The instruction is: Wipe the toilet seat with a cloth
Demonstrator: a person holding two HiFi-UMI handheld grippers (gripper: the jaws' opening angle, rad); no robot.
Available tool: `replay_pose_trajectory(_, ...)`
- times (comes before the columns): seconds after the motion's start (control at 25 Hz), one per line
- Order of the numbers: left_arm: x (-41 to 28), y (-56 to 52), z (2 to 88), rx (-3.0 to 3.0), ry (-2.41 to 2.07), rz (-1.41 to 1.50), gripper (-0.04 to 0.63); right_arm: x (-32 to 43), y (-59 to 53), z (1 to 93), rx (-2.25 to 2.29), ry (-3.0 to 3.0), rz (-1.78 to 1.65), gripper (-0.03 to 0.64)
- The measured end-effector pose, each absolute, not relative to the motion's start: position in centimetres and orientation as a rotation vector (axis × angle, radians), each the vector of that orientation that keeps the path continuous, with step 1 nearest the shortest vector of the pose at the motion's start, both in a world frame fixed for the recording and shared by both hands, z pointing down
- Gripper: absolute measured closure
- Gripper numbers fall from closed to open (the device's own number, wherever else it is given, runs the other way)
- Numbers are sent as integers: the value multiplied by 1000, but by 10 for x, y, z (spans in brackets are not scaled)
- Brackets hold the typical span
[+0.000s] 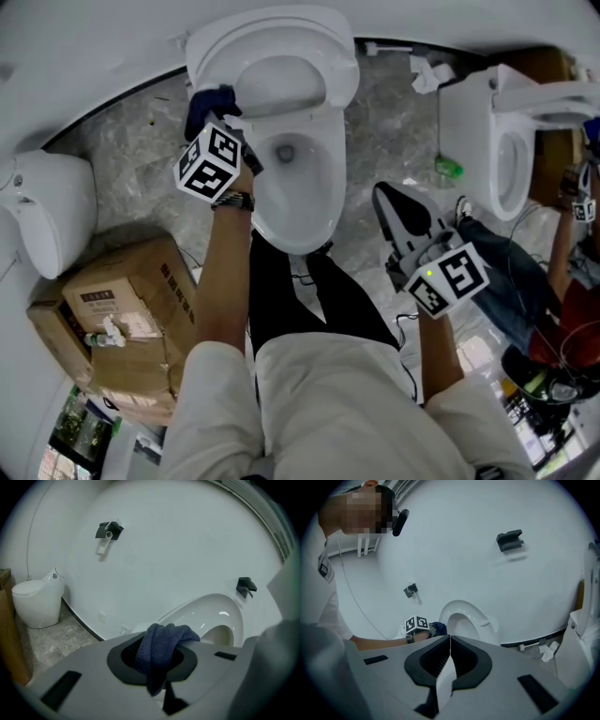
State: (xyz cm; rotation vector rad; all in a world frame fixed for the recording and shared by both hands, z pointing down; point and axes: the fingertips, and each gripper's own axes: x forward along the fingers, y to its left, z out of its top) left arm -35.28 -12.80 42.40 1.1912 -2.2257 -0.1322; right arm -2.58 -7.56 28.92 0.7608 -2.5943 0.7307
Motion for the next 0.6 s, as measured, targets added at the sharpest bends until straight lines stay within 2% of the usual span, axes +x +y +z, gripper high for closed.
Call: replay_pose_trajectory(0.6,-343,-152,403,1180,-2251,-78,565,-11,-69,289,718,-2579,696,589)
